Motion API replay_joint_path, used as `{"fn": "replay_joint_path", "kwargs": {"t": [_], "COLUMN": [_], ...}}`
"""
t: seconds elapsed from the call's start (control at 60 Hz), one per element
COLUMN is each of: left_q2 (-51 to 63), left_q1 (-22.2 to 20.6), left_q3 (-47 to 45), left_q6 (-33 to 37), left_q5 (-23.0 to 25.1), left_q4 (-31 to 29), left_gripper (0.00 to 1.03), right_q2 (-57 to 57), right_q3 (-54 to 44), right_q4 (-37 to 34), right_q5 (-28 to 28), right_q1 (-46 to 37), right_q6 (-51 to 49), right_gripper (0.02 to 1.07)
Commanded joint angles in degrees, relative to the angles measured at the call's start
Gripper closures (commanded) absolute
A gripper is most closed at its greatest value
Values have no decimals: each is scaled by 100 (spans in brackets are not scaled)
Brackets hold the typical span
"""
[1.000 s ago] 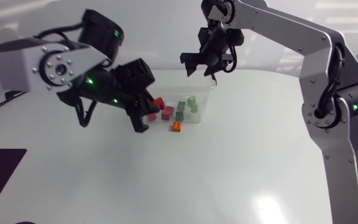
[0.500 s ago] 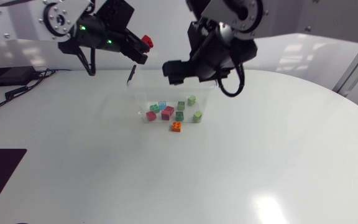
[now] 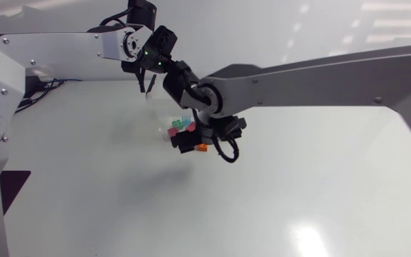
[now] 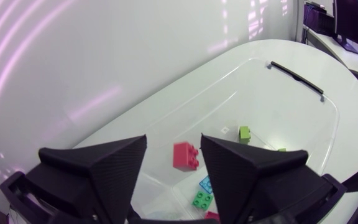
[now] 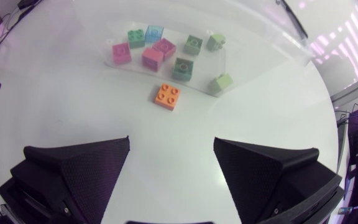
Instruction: Place the duplo bricks in the container
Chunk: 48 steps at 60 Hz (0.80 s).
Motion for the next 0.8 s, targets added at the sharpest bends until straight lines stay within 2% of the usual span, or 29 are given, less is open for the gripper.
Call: {"fn": "replay_joint_path", "kwargs": {"t": [0.0, 0.283, 0.483, 0.65, 0.783], "left_q2": [154, -435, -1103, -1499, -1718], "left_q1": [-37, 86, 165, 200, 279], "left_q3": [228, -396, -1381, -1926, -2216], "left_q6": [-250, -426, -426, -417, -408], "left_q5": [-108, -275, -275, -275, -275], "left_q4": [-52, -16, 616, 845, 1021], "left_gripper": [4, 4, 4, 4, 4], "right_q2": [507, 1386, 1931, 2203, 2344], "right_q3": [89, 880, 1416, 1820, 2075], "right_q4": [-77, -95, -209, -332, -464], "right_q5": [54, -157, -184, -219, -210], "right_q1": [51, 7, -133, -353, -441], "right_q6": [384, 753, 1096, 1298, 1615], "right_gripper": [7, 7, 7, 8, 15]}}
